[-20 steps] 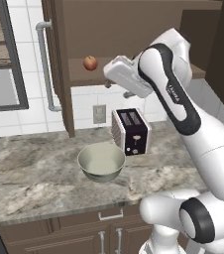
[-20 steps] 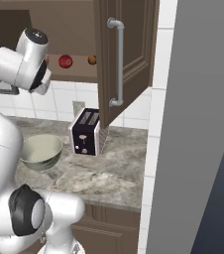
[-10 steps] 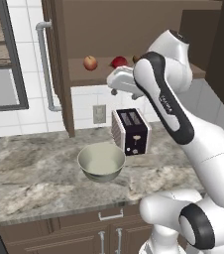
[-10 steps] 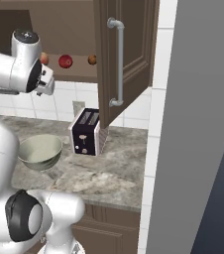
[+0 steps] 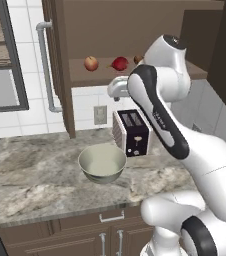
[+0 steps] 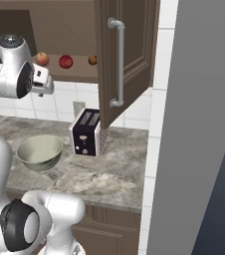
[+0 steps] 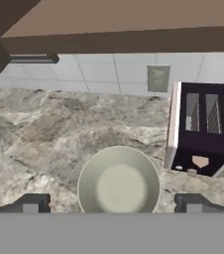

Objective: Open the cabinet. Pick the peach and pear from the cabinet and place them into the bowl. Then close the cabinet.

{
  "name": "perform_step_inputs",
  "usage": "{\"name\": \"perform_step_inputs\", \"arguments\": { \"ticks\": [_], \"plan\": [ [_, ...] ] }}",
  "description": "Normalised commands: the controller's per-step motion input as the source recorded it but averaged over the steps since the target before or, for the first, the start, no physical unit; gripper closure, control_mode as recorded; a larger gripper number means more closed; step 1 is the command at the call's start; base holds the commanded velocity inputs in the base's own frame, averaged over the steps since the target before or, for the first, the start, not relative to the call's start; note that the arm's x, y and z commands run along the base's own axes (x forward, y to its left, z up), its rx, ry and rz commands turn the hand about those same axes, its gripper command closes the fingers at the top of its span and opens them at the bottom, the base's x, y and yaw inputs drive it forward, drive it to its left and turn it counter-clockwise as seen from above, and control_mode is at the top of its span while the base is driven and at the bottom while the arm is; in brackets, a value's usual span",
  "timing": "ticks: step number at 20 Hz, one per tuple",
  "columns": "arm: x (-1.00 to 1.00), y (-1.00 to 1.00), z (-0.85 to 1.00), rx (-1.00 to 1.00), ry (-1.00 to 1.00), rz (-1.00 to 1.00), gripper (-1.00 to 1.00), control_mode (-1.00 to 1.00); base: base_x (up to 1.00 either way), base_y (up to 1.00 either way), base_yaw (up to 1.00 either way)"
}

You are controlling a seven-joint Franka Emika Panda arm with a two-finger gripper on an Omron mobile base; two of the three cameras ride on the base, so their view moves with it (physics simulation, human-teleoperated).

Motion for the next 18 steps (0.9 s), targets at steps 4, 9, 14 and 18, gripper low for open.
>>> {"name": "perform_step_inputs", "arguments": {
  "ticks": [4, 9, 14, 18],
  "plan": [
    [-0.47, 0.0, 0.0, -0.07, -0.24, 0.04, -1.0, -1.0, 0.0, 0.0, 0.0],
    [-0.43, 0.0, 0.0, -0.01, -0.17, 0.06, -1.0, -1.0, 0.0, 0.0, 0.0],
    [-0.32, -0.1, 0.0, 0.0, -0.1, 0.06, -1.0, -1.0, 0.0, 0.0, 0.0],
    [-0.33, -0.17, 0.0, 0.0, -0.11, 0.05, -1.0, -1.0, 0.0, 0.0, 0.0]
  ]
}}
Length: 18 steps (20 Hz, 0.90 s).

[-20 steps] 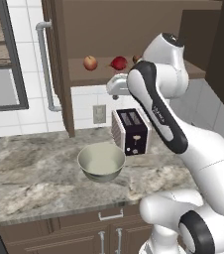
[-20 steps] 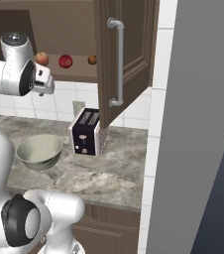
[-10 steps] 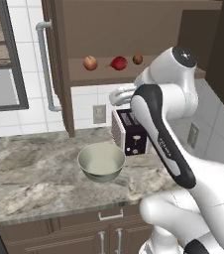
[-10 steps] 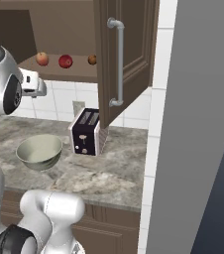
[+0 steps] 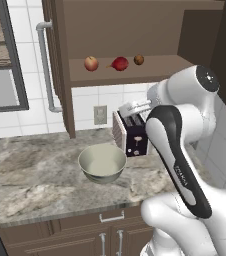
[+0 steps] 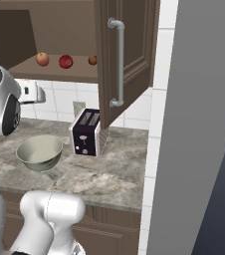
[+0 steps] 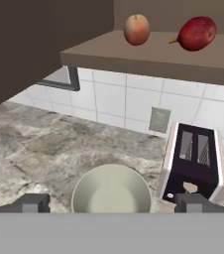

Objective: Open the cabinet. Pick the peach and pear from the cabinet and place them into the bowl. Then close the cabinet.

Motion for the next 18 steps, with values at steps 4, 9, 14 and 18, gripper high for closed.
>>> {"name": "perform_step_inputs", "arguments": {
  "ticks": [4, 9, 14, 18],
  "plan": [
    [-0.37, -0.14, 0.0, 0.0, -0.13, 0.05, -1.0, -1.0, 0.0, 0.0, 0.0],
    [-0.36, -0.13, 0.0, 0.0, -0.18, 0.04, -1.0, -1.0, 0.0, 0.0, 0.0],
    [-0.29, -0.08, 0.0, 0.0, -0.19, 0.04, -1.0, -1.0, 0.0, 0.0, 0.0],
    [-0.07, 0.0, 0.0, 0.0, -0.12, 0.03, -1.0, -1.0, 0.0, 0.0, 0.0]
  ]
}}
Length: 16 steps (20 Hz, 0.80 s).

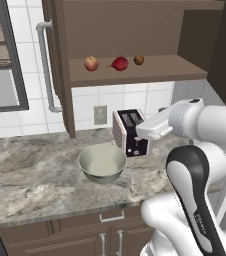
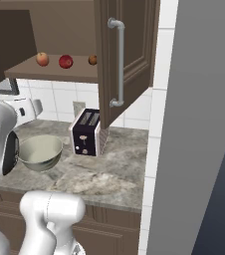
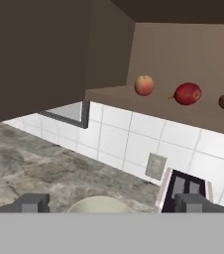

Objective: Open the cabinet. Pick the peach and pear from the cabinet and place them into the bowl. Then close the cabinet.

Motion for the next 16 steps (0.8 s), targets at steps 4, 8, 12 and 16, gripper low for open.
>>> {"name": "perform_step_inputs", "arguments": {
  "ticks": [4, 8, 12, 16],
  "plan": [
    [0.0, 0.0, 0.0, 0.0, -0.08, 0.01, -1.0, -1.0, 0.0, 0.0, 0.0],
    [0.0, 0.0, 0.0, 0.0, -0.04, 0.01, -1.0, -1.0, 0.0, 0.0, 0.0],
    [0.0, 0.0, 0.0, 0.0, -0.03, 0.0, -1.0, -1.0, 0.0, 0.0, 0.0],
    [0.0, 0.0, 0.0, 0.0, -0.02, 0.0, -1.0, -1.0, 0.0, 0.0, 0.0]
  ]
}}
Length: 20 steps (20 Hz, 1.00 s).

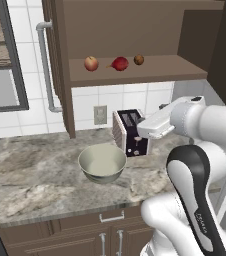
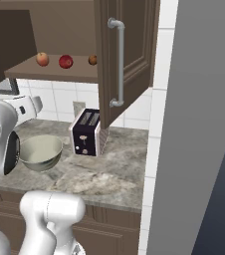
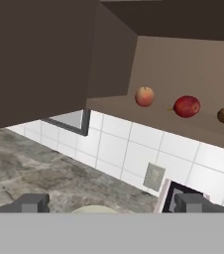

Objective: Open the cabinet. Pick the peach and pear from the cabinet and place them into the bowl. Then close the cabinet.

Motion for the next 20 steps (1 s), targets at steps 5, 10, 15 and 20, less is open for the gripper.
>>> {"name": "perform_step_inputs", "arguments": {
  "ticks": [5, 10, 15, 20],
  "plan": [
    [0.0, 0.0, 0.0, 0.0, 0.0, 0.0, -1.0, -1.0, 0.0, 0.0, 0.0],
    [0.0, 0.0, 0.0, 0.0, 0.0, 0.0, -1.0, -1.0, 0.0, 0.0, 0.0],
    [0.0, -0.02, 0.0, 0.0, 0.0, 0.0, -1.0, -1.0, 0.0, 0.0, 0.0],
    [0.2, -0.1, 0.0, 0.0, 0.0, 0.0, -1.0, -1.0, 0.0, 0.0, 0.0]
  ]
}}
